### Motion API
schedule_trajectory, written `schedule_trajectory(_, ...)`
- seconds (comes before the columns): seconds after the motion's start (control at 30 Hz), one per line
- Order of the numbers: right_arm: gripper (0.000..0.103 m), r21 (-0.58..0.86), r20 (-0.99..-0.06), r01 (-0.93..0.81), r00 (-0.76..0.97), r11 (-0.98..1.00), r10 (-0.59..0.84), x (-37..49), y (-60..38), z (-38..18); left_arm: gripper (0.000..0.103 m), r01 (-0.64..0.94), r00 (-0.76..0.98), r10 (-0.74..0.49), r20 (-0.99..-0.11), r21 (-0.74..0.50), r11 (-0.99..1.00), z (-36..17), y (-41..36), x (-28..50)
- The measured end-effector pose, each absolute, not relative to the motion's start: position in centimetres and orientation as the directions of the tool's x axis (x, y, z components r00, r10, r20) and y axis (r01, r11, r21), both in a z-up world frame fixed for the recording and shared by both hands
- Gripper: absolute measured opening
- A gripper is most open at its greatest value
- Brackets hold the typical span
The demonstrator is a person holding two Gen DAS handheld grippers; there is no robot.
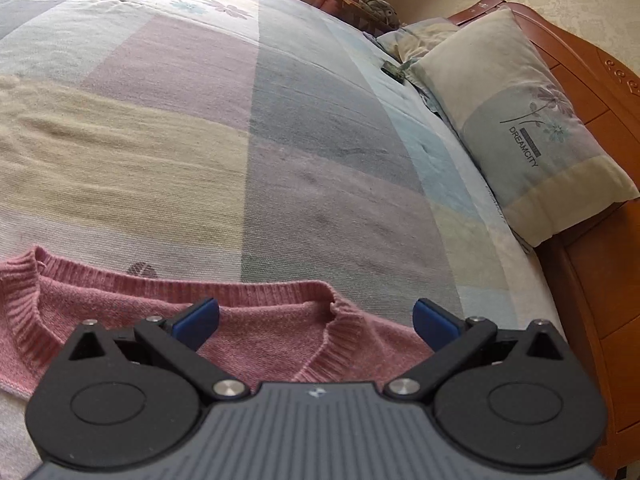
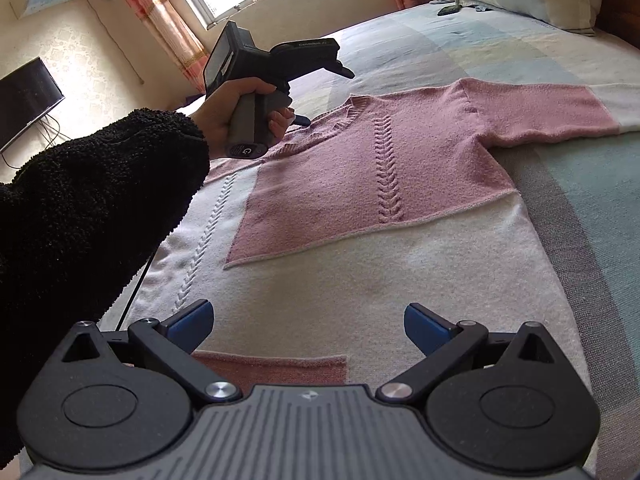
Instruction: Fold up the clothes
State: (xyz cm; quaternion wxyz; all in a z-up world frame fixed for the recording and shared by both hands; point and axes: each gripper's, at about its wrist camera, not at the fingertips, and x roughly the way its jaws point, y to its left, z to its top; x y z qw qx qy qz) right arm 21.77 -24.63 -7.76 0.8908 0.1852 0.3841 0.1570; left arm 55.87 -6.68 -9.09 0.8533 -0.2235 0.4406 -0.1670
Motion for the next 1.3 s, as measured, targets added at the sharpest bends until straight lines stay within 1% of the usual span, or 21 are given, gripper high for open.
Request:
schedule_trajectory(0.1, 0.103, 0.444, -0.628, -0.148, 0.653, 0.884, 0.425, 21.6, -24.4, -7.7, 0.102, 0.147, 0.512, -0.5, -0.699, -0.502, 0.852, -10.1, -8.5, 55.4)
schedule_trajectory(0.2, 0.103, 0.445, -0.628, -0.149, 0.652, 0.883, 0.426, 21.5, -24.5, -7.7, 0.102, 0.165, 0.557, -0.477, -0.68, -0.472, 0.866, -10.8, -9.5, 56.0)
schedule_trajectory(0.33, 0.103, 0.439, -0.645, -0.121, 0.647, 0.89, 0.406, 21.9, -24.7, -8.0, 0.102, 0.1, 0.559, -0.467, -0.685, -0.504, 0.858, -10.2, -9.1, 57.0)
schedule_trajectory(0.43, 0.103, 0.437, -0.651, -0.118, 0.643, 0.892, 0.404, 22.2, -24.4, -8.1, 0.102, 0.114, 0.557, -0.449, -0.699, -0.471, 0.875, -8.2, -8.6, 55.7)
schedule_trajectory(0.57, 0.103, 0.412, -0.655, -0.134, 0.645, 0.901, 0.395, 22.4, -23.6, -8.1, 0.102, 0.13, 0.568, -0.421, -0.707, -0.428, 0.894, -4.0, -6.6, 52.6)
schedule_trajectory(0.73, 0.103, 0.371, -0.676, -0.105, 0.65, 0.923, 0.346, 22.6, -23.2, -8.3, 0.102, 0.117, 0.61, -0.333, -0.719, -0.334, 0.935, 2.3, -3.1, 47.6)
schedule_trajectory(0.8, 0.103, 0.361, -0.681, -0.088, 0.655, 0.928, 0.327, 22.8, -23.2, -8.4, 0.102, 0.108, 0.626, -0.312, -0.714, -0.317, 0.942, 4.3, -1.4, 45.2)
schedule_trajectory(0.93, 0.103, 0.338, -0.686, -0.065, 0.666, 0.939, 0.293, 22.9, -22.8, -8.6, 0.102, 0.088, 0.624, -0.286, -0.727, -0.299, 0.95, 5.8, 1.3, 40.8)
schedule_trajectory(1.07, 0.103, 0.299, -0.692, -0.084, 0.667, 0.951, 0.276, 23.1, -21.7, -9.0, 0.102, 0.081, 0.589, -0.277, -0.759, -0.285, 0.955, 4.3, 2.4, 38.5)
schedule_trajectory(1.17, 0.103, 0.236, -0.714, -0.112, 0.654, 0.965, 0.251, 23.1, -20.3, -9.3, 0.102, 0.111, 0.546, -0.32, -0.774, -0.313, 0.943, 3.0, 0.9, 38.5)
schedule_trajectory(1.3, 0.103, 0.194, -0.685, -0.185, 0.678, 0.964, 0.268, 21.7, -19.5, -8.2, 0.102, 0.219, 0.482, -0.445, -0.755, -0.387, 0.895, 1.3, -4.2, 39.5)
